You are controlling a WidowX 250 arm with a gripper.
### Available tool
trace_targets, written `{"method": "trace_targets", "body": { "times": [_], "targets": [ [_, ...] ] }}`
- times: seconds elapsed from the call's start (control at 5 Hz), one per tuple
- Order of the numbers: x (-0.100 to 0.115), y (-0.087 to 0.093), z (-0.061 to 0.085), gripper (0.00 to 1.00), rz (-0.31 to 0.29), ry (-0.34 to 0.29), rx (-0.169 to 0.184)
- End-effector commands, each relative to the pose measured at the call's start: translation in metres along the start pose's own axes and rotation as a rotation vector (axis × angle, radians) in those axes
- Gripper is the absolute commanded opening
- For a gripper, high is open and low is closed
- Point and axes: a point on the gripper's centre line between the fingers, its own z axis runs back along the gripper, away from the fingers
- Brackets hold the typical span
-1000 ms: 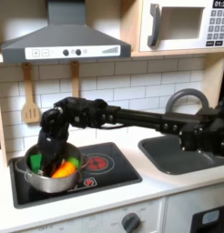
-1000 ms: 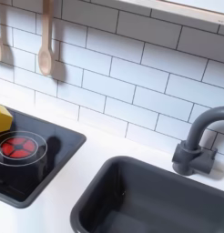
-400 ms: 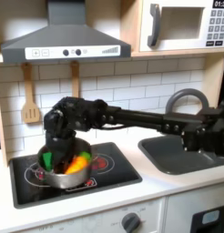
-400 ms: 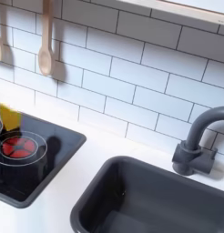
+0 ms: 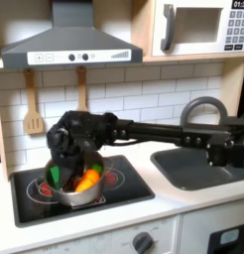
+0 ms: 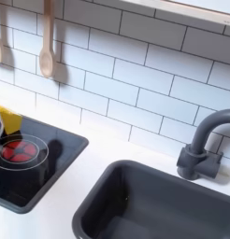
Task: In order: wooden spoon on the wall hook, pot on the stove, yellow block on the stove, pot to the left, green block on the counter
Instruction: 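Move the pot to the left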
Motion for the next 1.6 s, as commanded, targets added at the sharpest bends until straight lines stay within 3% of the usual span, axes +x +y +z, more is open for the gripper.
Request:
{"method": "trace_targets", "body": {
  "times": [0.0, 0.2, 0.4, 0.6, 0.8, 1.0, 1.4],
  "targets": [
    [-0.002, 0.0, -0.001, 0.0, -0.038, -0.018, 0.143],
    [-0.009, -0.001, -0.006, 0.0, -0.123, -0.026, 0.293],
    [-0.014, -0.007, -0.01, 1.0, -0.168, -0.005, 0.308],
    [-0.015, -0.014, -0.008, 1.0, -0.11, -0.019, 0.288],
    [-0.013, -0.013, -0.009, 1.0, -0.127, -0.004, 0.292],
    [-0.002, -0.02, 0.001, 1.0, -0.262, -0.016, 0.291],
    [0.002, -0.027, 0.003, 1.0, -0.403, -0.001, 0.288]
  ]
}}
